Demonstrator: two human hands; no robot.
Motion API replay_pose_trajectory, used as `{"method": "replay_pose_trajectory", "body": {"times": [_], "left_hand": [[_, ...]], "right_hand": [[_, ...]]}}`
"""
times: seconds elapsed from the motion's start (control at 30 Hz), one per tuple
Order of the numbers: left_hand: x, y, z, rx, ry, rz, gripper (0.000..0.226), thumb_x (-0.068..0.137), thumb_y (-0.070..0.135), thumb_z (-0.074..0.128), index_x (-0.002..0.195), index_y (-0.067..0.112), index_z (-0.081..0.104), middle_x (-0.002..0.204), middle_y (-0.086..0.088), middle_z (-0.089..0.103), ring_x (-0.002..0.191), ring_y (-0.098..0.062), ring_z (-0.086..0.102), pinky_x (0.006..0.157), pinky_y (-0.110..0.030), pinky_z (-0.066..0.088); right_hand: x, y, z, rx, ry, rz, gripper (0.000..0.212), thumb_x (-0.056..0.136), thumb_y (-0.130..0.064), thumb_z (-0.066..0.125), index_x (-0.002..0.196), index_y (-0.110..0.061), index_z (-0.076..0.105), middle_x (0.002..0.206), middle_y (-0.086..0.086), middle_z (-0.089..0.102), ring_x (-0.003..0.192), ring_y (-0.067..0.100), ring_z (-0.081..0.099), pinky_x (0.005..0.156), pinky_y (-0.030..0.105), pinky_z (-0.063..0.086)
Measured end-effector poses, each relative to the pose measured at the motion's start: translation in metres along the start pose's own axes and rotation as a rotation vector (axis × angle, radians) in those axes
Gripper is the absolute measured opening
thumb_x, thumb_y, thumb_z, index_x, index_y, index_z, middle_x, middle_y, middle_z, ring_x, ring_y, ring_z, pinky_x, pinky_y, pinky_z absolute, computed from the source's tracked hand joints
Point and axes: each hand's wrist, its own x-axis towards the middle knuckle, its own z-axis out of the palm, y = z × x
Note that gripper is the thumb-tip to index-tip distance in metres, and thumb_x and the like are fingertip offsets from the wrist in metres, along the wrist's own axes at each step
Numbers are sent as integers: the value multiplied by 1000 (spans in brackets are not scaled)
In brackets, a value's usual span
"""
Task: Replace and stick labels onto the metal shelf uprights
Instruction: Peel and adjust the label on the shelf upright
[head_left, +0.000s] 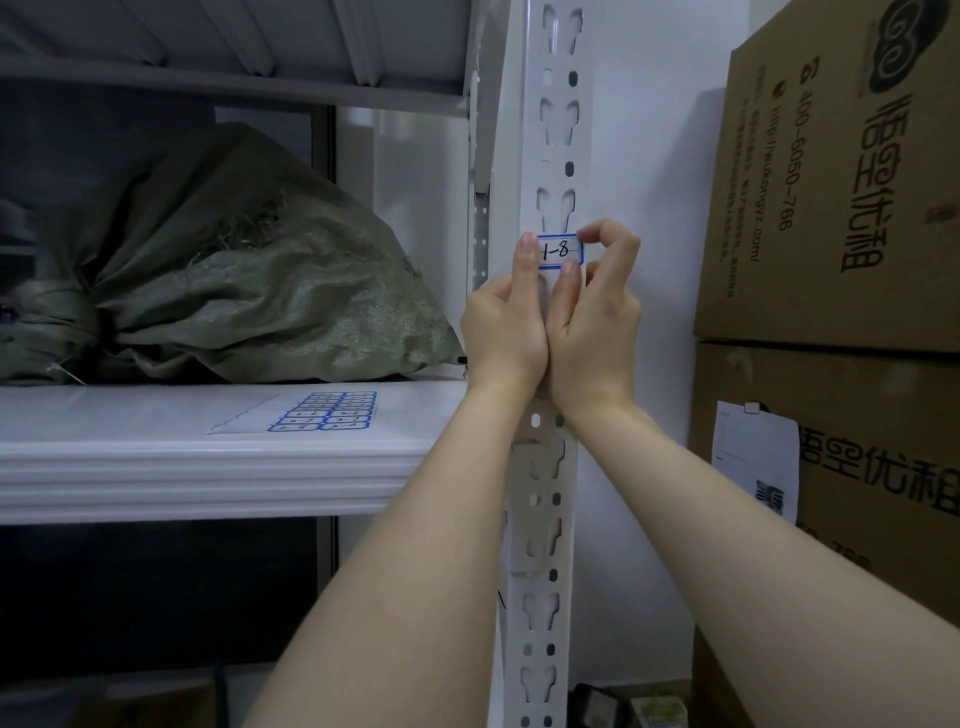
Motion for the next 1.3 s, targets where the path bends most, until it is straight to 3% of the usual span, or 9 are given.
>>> {"method": "replay_pose_trajectory", "body": {"times": [0.33,0.53,0.77,1.0,1.3], "left_hand": [[1,-1,1,5,6,0,66,96,52,48,41,22,27,39,11,33,46,-11,34,55,-28,34],[2,-5,1,-8,-3,-1,59,95,55,47,55,13,40,47,5,39,55,-15,40,61,-30,39],[2,-3,1,-11,-10,8,65,96,53,47,41,23,29,40,10,35,47,-12,36,57,-29,35],[0,0,1,-3,4,1,70,96,52,47,37,22,25,38,11,30,46,-12,32,56,-29,33],[6,-5,0,-11,7,-7,62,94,55,50,45,23,29,45,7,33,56,-17,35,62,-31,34]], "right_hand": [[1,4,1,-2,32,-23,16,98,-15,39,102,1,41,75,2,48,61,24,54,51,39,42],[-1,0,1,21,11,-1,23,100,-16,37,119,-4,38,74,-4,51,58,18,57,51,38,50],[2,4,0,2,11,-18,20,99,-15,38,116,-4,41,70,-9,48,57,10,53,50,29,44],[3,4,1,-20,20,-37,18,98,-17,37,99,0,40,73,0,46,59,27,52,51,44,42],[14,-1,4,3,114,45,15,97,-18,41,108,-9,44,78,3,56,65,19,53,57,26,36]]}}
